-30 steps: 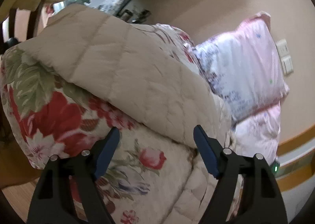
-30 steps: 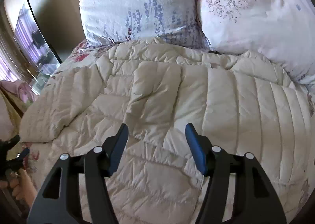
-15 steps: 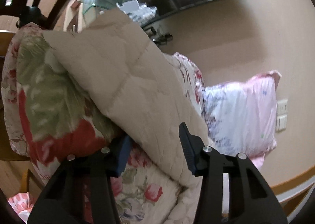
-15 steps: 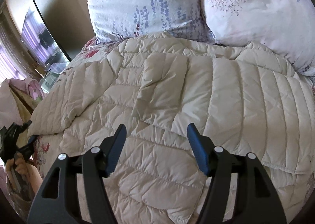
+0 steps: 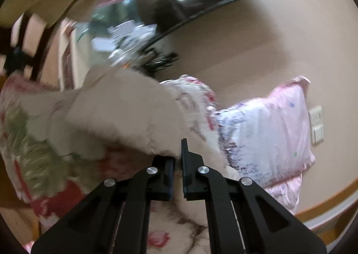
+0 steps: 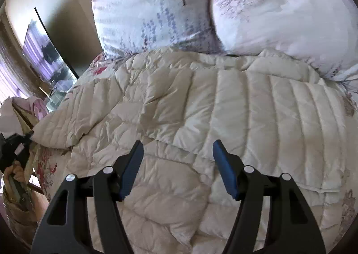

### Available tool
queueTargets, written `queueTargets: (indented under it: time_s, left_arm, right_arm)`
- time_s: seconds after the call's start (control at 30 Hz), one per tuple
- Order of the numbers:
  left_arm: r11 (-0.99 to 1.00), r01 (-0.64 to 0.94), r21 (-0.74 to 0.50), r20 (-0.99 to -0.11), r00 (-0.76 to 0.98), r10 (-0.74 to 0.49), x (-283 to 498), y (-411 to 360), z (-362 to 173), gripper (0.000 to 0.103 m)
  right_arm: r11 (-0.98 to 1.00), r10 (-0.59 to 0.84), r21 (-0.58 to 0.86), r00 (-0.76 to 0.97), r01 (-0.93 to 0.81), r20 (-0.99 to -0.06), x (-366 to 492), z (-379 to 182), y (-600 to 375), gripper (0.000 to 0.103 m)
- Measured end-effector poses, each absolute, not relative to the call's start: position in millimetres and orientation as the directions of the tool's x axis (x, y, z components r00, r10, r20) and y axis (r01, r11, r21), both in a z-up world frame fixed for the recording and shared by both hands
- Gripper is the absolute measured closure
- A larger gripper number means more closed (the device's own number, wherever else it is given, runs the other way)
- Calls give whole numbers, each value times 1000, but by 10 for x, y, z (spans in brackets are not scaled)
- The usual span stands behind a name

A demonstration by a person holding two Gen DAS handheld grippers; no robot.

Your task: Fold large clothes

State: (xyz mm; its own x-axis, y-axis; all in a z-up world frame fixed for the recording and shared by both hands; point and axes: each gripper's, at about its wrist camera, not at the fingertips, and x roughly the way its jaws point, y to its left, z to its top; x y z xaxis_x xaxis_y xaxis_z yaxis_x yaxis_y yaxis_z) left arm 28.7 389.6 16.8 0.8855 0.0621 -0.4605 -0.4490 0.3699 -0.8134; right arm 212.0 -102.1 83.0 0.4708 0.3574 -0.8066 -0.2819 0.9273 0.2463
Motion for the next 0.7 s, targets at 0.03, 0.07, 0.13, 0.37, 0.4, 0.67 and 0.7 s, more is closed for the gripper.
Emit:
queueTargets:
  time_s: [0.03,0.07,0.13,0.37,0.4,0.67,0.7]
  left_arm:
    - [394,-437,-809,-452,890,60,326,3859,238,99]
    - [426,-418,-802,-439,897,54,383,3799,332,99]
    - [488,-369,-791,-407,913,31,533,3637,535,99]
    - [642,-161,-750,-342,925,-167,1183,2738,941,99]
    - [656,-132,-743,-340,919,-201,1269,2588,962,99]
    - [715,77,-695,-416,769,-486,1924,1161,772,99]
    - [723,93,-684,-432,747,-505,1977,1023,722,99]
  right_arm:
    - [930,349,238,479,-279,-805,2115,847,-1057,38]
    - [932,349,240,488,-273,-800,2102,872,-1113,37]
    - [934,346,242,501,-262,-793,2085,906,-1204,37]
    - [951,308,237,539,-199,-784,2035,943,-1574,37]
    - [952,305,238,541,-192,-784,2033,932,-1605,37]
    - [962,268,248,551,-111,-791,2057,818,-1929,37]
    - [963,263,249,552,-102,-791,2061,807,-1963,37]
